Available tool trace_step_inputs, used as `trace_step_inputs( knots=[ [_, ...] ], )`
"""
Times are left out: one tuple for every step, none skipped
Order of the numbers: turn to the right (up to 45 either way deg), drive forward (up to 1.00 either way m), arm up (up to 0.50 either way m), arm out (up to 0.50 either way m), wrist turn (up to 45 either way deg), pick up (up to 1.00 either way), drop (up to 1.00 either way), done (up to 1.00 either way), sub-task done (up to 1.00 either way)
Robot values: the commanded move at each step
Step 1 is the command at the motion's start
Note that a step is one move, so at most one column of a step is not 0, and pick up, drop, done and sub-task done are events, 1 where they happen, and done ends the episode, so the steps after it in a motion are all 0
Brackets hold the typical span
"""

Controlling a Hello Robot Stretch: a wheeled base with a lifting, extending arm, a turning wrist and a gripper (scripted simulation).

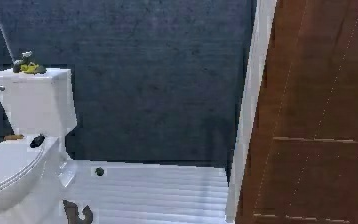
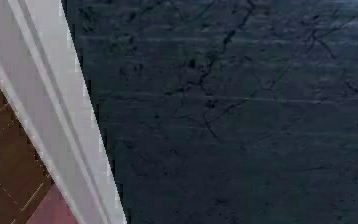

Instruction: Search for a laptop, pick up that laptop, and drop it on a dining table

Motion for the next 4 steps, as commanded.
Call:
trace_step_inputs(
  knots=[
    [0.0, 0.30, 0.00, 0.00, 0.0, 0.00, 0.00, 0.00, 0.00],
    [45.0, 0.00, 0.00, 0.00, 0.0, 0.00, 0.00, 0.00, 0.00],
    [9.0, 0.00, 0.00, 0.00, 0.0, 0.00, 0.00, 0.00, 0.00],
    [0.0, 0.65, 0.00, 0.00, 0.0, 0.00, 0.00, 0.00, 0.00]
  ],
)
